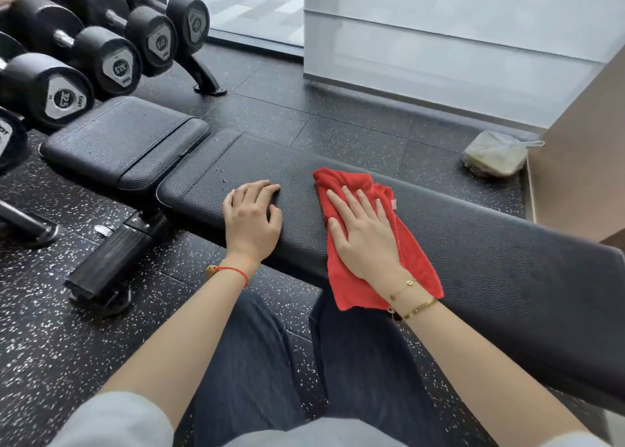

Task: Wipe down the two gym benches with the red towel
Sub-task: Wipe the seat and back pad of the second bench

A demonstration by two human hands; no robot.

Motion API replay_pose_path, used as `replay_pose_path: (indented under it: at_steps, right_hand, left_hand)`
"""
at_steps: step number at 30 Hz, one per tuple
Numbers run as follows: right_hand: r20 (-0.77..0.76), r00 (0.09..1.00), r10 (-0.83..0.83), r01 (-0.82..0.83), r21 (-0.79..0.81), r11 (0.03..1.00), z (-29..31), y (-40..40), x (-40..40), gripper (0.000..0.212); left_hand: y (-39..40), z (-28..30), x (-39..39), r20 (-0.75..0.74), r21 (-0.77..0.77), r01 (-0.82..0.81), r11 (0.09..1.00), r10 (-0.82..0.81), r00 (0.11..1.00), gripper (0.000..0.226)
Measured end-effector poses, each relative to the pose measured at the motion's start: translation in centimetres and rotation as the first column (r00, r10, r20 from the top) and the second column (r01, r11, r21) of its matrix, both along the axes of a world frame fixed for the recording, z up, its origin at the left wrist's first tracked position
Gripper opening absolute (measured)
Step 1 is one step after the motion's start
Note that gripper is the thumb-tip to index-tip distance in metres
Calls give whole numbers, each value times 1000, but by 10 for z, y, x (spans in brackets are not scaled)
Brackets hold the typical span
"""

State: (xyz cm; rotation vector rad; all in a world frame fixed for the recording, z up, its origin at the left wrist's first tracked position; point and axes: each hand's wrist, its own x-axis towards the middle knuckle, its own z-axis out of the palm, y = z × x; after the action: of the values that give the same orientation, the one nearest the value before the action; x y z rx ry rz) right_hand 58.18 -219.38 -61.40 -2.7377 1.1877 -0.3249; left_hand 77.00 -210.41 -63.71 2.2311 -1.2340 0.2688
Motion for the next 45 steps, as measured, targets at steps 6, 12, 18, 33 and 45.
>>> replay_pose_path:
  at_steps: [6, 12, 18, 33, 45]
  right_hand:
    - [4, 987, -160, 160, 1, 987, -6, 37, 60, 57]
    - [19, 1000, 0, 1, -36, 999, -3, 39, 8, 54]
    - [-9, 988, -152, 152, 11, 988, 0, -9, -58, 53]
    - [-47, 987, 152, -150, 34, 988, 5, -4, -36, 57]
    - [-75, 996, 53, -47, 88, 995, 7, -35, 39, 56]
  left_hand:
    - [-2, 0, 0, 20, -5, -18, 1000, 18, 1000, 42]
    - [-1, -3, 4, 22, -21, 8, 1000, -7, 1000, 40]
    - [-1, -3, 4, 15, -20, 11, 1000, -11, 1000, 39]
    - [0, -2, 4, 18, -14, 18, 1000, -18, 1000, 39]
    - [-1, 0, 1, 25, -10, 6, 1000, -5, 1000, 40]
